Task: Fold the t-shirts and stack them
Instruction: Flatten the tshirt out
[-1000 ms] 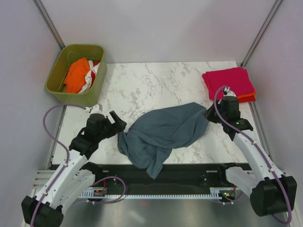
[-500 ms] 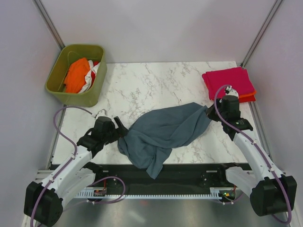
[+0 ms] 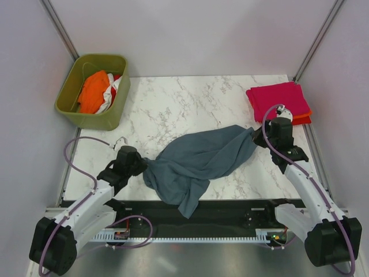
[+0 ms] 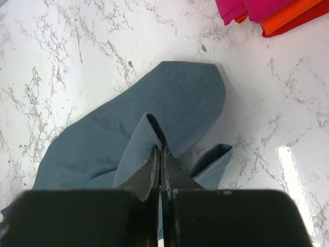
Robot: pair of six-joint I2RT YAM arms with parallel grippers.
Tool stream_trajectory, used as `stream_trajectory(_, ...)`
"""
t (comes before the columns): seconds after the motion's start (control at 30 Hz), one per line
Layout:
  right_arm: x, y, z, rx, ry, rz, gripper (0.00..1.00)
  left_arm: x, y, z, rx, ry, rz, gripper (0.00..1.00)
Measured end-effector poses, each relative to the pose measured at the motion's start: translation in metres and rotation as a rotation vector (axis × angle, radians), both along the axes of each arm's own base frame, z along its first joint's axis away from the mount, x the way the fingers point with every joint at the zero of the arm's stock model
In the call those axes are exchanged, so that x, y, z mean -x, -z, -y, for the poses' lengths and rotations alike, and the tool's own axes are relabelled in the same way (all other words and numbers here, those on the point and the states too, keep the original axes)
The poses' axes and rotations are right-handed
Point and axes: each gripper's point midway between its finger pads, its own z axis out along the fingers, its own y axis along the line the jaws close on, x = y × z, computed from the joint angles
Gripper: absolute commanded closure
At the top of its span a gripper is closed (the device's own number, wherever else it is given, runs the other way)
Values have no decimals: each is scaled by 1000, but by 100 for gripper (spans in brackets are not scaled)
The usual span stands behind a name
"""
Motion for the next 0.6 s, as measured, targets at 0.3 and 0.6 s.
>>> stream_trajectory(0.3, 7, -40, 17, 28, 80, 92, 100, -52, -145, -13, -38, -73, 269, 98)
stream_trajectory(0.6, 54, -142, 8, -66, 5, 405, 100, -18, -253, -33, -39, -62, 503, 98)
